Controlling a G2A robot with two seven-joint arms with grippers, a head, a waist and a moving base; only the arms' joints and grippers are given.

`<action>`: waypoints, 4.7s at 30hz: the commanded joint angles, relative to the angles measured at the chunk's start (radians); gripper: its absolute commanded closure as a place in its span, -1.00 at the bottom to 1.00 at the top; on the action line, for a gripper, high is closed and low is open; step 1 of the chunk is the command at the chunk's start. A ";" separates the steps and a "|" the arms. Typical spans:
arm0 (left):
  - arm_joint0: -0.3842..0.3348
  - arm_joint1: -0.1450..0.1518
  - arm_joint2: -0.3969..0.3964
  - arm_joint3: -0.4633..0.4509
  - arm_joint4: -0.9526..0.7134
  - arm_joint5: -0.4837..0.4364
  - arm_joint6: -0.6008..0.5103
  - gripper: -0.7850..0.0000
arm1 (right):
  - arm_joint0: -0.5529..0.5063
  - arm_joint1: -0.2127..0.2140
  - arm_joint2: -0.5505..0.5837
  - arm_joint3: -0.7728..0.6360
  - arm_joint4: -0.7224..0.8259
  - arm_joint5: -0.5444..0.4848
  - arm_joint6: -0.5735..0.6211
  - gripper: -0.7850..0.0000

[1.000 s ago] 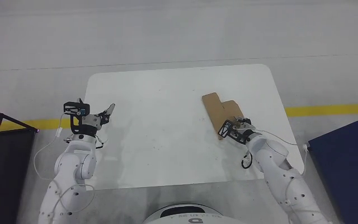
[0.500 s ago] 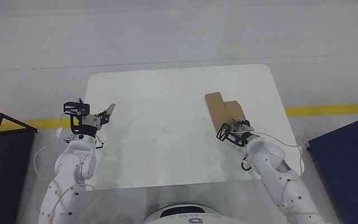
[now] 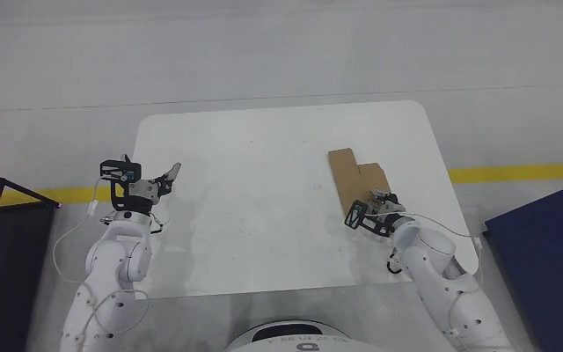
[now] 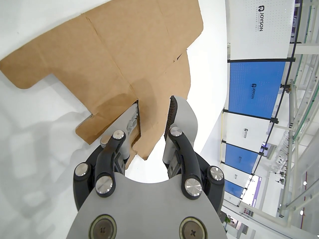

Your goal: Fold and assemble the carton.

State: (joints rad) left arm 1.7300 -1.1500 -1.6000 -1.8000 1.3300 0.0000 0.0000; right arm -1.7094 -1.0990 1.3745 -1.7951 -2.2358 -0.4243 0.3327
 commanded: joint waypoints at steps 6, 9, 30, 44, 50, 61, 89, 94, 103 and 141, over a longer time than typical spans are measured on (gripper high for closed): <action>0.000 0.000 0.000 0.000 0.000 0.000 0.000 -1.00 | 0.000 -0.004 -0.010 -0.001 -0.016 0.013 0.031 0.13; 0.000 0.000 0.000 0.000 0.000 0.000 0.000 -1.00 | 0.012 -0.006 -0.018 0.004 -0.022 0.009 0.056 0.19; 0.000 0.000 0.000 0.000 0.000 0.000 0.000 -1.00 | -0.083 -0.007 0.058 -0.068 -0.022 0.290 -0.156 1.00; 0.000 0.000 0.000 0.000 0.000 0.000 0.000 -1.00 | -0.195 -0.005 0.194 -0.124 0.204 0.380 -0.375 1.00; 0.000 0.000 0.000 0.000 0.000 0.000 0.000 -1.00 | -0.195 -0.005 0.194 -0.124 0.204 0.380 -0.375 1.00; -0.149 -0.001 0.177 -0.004 -0.323 -0.470 -0.376 -1.00 | -0.140 -0.011 0.145 -0.073 0.204 0.378 -0.455 1.00; -0.700 -0.107 0.704 0.604 -1.686 -0.555 -0.960 -1.00 | -0.206 -0.031 0.012 -0.194 -0.016 0.509 -0.416 1.00; -0.742 -0.131 0.750 0.650 -1.675 -0.532 -0.894 -0.99 | -0.213 -0.034 -0.006 -0.204 -0.046 0.517 -0.415 1.00; -0.774 -0.152 0.783 0.687 -1.655 -0.522 -0.863 0.45 | -0.215 -0.037 -0.014 -0.210 -0.064 0.516 -0.412 1.00; -0.732 -0.114 0.616 0.603 -1.653 -0.680 -0.827 1.00 | -0.303 -0.038 0.118 -0.236 0.117 0.640 -0.520 -1.00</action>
State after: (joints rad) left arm 0.9919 -1.2647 -0.9795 -1.1718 -0.2713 -0.6592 -0.8023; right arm -2.0123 -1.1370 1.4921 -2.0306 -2.1190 0.2153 -0.1872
